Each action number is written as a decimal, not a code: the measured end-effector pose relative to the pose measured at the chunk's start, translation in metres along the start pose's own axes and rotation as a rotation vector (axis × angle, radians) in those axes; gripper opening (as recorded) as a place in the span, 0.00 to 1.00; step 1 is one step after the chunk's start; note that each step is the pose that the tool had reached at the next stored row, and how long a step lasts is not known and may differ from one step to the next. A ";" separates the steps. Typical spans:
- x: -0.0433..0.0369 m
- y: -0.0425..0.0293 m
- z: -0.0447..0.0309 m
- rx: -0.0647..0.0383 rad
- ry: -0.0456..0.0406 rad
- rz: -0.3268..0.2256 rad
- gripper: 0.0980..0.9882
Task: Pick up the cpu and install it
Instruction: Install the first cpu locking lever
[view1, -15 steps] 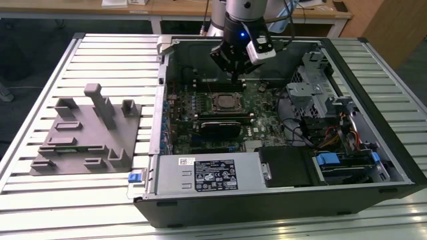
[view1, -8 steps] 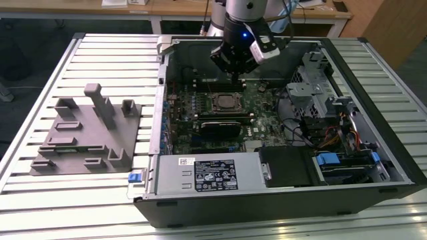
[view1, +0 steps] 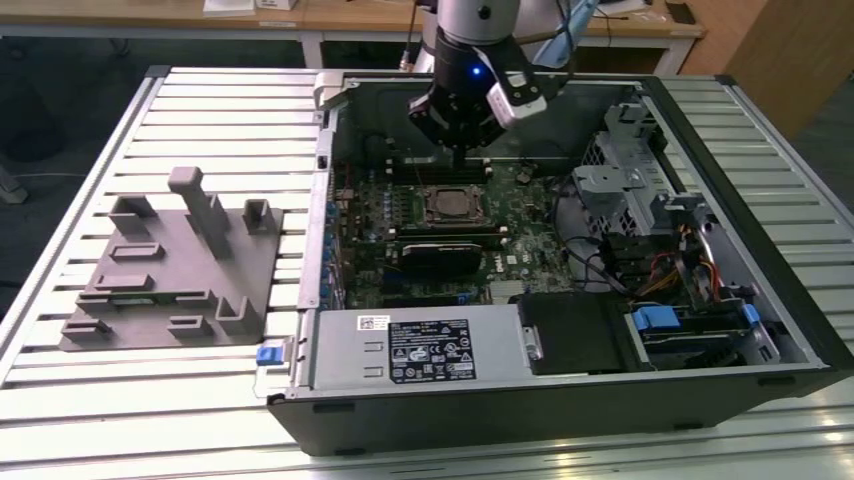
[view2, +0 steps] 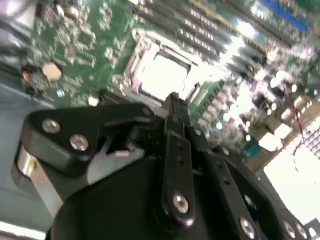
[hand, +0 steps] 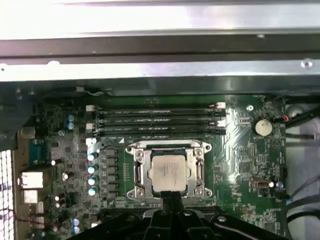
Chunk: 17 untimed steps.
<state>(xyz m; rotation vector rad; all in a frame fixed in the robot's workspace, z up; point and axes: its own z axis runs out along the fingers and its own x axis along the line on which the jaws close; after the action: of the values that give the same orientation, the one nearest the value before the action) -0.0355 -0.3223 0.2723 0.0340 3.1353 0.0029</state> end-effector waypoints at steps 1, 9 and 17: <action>0.0000 0.0000 0.0002 0.000 0.0001 -0.018 0.01; 0.0123 -0.0004 0.0015 0.000 -0.0019 -0.042 0.01; 0.0385 -0.0010 0.0042 0.000 -0.0072 -0.043 0.01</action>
<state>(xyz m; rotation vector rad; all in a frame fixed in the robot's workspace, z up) -0.0739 -0.3224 0.2679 -0.0332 3.1281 0.0031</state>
